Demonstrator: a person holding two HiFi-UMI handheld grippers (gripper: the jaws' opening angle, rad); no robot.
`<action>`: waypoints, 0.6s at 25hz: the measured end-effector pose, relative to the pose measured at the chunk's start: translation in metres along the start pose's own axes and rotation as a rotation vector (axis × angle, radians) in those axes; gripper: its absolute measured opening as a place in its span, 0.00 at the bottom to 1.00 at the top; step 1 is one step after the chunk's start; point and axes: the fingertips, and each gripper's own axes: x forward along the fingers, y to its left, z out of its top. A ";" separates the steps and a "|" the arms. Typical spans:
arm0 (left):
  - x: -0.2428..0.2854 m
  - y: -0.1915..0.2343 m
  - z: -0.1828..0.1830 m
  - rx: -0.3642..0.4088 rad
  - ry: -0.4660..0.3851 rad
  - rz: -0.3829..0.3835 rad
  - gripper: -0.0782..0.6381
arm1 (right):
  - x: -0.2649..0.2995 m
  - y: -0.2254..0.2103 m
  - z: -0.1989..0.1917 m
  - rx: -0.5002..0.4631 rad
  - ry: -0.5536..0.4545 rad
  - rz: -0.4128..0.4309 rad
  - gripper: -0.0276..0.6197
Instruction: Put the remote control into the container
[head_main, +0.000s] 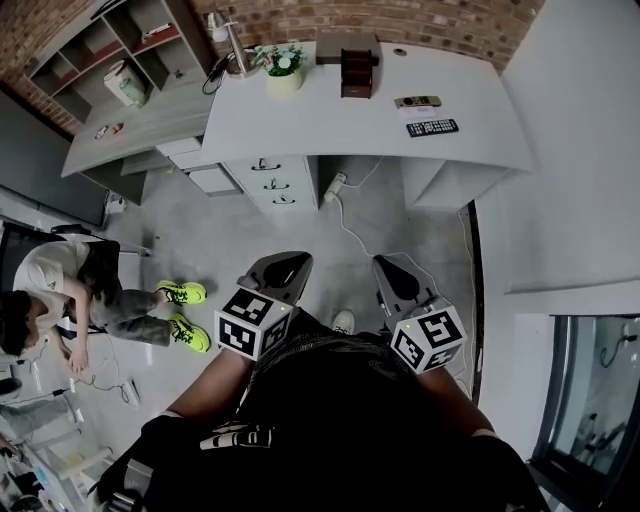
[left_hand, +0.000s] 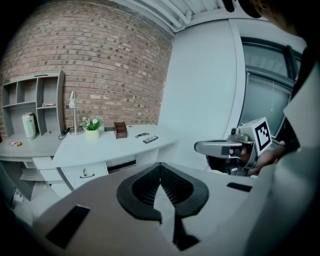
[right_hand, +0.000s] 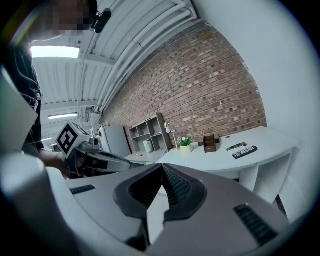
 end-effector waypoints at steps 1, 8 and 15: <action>0.002 -0.001 0.003 0.002 0.002 0.000 0.12 | -0.001 -0.007 0.000 0.015 -0.002 -0.012 0.05; 0.017 0.007 0.004 0.024 0.048 -0.002 0.12 | -0.010 -0.031 -0.011 0.087 -0.009 -0.066 0.05; 0.068 -0.014 0.043 0.068 0.013 -0.123 0.12 | -0.014 -0.073 -0.003 0.109 -0.030 -0.158 0.05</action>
